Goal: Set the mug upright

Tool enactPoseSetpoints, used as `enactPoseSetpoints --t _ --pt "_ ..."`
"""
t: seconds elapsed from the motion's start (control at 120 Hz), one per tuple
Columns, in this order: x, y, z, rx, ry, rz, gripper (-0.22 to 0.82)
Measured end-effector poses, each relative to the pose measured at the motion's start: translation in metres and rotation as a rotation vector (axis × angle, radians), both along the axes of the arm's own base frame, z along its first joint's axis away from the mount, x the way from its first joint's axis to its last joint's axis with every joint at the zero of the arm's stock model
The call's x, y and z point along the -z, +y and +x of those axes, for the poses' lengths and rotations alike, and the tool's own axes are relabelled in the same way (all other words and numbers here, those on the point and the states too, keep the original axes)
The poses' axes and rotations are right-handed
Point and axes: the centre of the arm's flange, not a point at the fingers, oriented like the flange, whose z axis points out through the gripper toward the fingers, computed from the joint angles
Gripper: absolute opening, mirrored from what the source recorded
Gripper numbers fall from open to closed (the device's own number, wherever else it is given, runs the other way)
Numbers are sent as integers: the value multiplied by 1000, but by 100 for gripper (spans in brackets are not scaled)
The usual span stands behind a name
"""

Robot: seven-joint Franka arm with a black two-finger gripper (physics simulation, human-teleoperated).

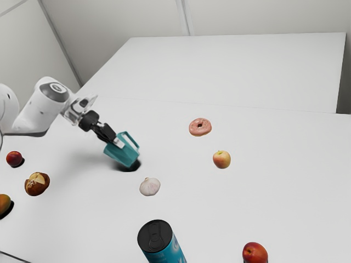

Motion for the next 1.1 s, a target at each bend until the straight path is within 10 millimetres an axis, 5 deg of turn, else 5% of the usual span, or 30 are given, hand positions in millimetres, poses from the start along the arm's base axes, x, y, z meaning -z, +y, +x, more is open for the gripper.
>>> enactPoseSetpoints --t 0.217,0.467,0.817,1.1 --pt "-44 -79 17 206 -104 300 -16" --pt "-51 -160 14 357 -191 596 -17" --pt "-55 -210 -7 316 -231 689 -18" --pt "-32 -219 -12 276 -208 769 -18"
